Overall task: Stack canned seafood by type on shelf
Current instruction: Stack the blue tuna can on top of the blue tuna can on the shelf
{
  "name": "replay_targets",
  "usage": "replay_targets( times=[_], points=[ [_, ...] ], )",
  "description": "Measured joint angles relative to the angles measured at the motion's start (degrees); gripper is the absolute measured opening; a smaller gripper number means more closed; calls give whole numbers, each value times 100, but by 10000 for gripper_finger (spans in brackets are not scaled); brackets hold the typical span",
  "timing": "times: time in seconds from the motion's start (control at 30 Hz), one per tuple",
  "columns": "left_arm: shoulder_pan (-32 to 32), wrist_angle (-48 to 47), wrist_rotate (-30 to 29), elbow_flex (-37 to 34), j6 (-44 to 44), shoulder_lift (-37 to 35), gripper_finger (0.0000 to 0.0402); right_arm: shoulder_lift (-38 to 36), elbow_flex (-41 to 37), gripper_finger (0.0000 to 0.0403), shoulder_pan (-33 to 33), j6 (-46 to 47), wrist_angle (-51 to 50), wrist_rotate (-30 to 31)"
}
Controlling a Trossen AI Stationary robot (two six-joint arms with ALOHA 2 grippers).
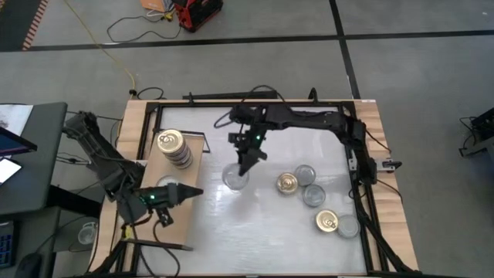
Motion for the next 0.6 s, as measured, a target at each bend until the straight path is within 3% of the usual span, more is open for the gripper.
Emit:
replay_targets(
  times=[0.27, 0.43, 0.6],
  points=[
    [452, 278, -323, 0, 1144, 387, 295, -5, 4, 179, 121, 2029, 2552, -389],
    [566, 968, -425, 0, 1554, 548, 295, -3, 4, 161, 165, 2336, 2927, -416],
    [640, 1029, -298, 0, 1849, 553, 295, 3, 4, 172, 158, 2326, 2931, -386]
  ],
)
